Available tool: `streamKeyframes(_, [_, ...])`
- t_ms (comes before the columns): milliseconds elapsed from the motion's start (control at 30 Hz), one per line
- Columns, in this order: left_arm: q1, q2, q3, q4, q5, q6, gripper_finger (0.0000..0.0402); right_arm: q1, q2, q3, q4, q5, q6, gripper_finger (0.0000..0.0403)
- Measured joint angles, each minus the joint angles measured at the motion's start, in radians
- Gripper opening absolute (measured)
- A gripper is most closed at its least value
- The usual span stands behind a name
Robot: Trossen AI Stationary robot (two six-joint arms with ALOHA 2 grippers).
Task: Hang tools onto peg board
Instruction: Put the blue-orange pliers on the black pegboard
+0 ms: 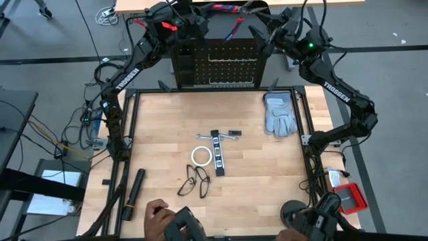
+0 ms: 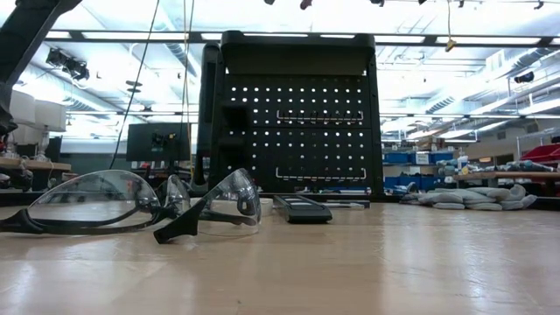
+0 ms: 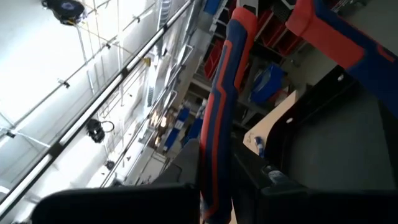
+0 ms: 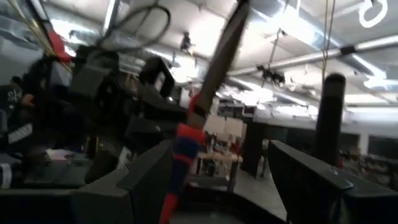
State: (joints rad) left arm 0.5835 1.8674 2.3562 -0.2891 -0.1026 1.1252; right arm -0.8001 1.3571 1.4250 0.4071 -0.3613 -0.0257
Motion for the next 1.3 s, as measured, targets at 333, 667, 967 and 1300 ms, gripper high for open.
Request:
streamKeyframes(333, [-0.023,0.038,0.0,0.05,0.0,0.004,0.0047,0.052,0.0,0.0,0.13,0.023,-0.003,0.0258])
streamKeyframes(667, [-0.046,0.045,0.0,0.035,-0.023,-0.136,0.0047,0.05,0.028,0.0,0.133,0.054,0.031,0.0186])
streamKeyframes(967, [-0.057,0.046,0.0,0.011,-0.081,-0.207,0.0047,0.046,0.049,0.0,0.181,0.058,0.039,0.0122])
streamKeyframes(1300, [-0.073,0.046,0.0,-0.027,-0.076,-0.24,0.0056,0.032,0.05,-0.001,0.179,0.069,0.115,0.0056])
